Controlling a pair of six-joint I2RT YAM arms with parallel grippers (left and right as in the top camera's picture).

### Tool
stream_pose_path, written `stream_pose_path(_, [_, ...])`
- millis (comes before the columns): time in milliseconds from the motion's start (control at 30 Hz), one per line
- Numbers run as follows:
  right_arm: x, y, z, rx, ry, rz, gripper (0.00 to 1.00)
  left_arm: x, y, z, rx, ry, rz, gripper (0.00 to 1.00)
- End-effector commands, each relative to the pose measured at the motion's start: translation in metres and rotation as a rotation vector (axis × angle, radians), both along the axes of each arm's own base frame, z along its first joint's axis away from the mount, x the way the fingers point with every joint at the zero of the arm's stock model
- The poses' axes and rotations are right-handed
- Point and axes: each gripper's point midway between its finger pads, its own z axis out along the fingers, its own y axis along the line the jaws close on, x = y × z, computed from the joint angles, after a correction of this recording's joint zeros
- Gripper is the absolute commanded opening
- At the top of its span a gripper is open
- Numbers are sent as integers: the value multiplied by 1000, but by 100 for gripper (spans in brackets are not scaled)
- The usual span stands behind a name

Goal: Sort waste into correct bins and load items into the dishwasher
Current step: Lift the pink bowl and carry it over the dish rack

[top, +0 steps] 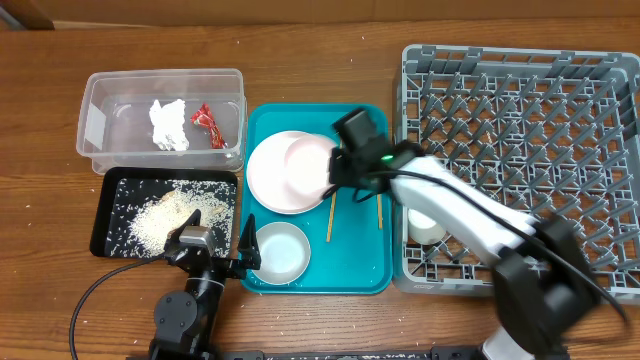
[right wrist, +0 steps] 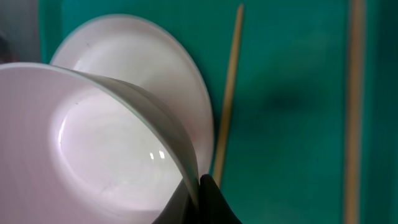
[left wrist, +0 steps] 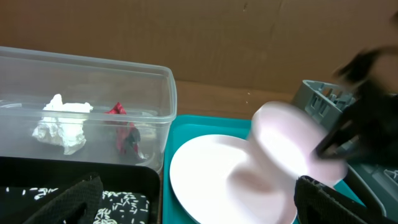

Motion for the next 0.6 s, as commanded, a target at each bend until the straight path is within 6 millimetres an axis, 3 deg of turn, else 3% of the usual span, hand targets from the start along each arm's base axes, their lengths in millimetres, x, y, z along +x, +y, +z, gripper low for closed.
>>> stream_pose_path(0, [21, -44, 90, -18, -219, -117, 4, 0, 1, 1, -6, -7, 3, 100])
stream_pose_path(167, [6, -169, 142, -332, -346, -434, 4, 0, 1, 1, -6, -7, 3, 100])
stream_pose_path(200, [-5, -207, 149, -453, -357, -561, 4, 0, 1, 1, -6, -7, 2, 100])
stream_pose_path(233, [-10, -219, 151, -496, -357, -601, 4, 0, 1, 1, -6, -7, 2, 100])
stream_pose_path(300, [-31, -265, 160, -683, -359, -757, 4, 0, 1, 1, -6, -7, 2, 100])
stream_pose_path(433, [-52, -316, 164, -877, -349, -951, 4, 0, 1, 1, -6, -7, 2, 100])
stream_pose_path(567, [-47, -338, 141, -947, -259, -986, 4, 0, 1, 1, -6, -7, 2, 100])
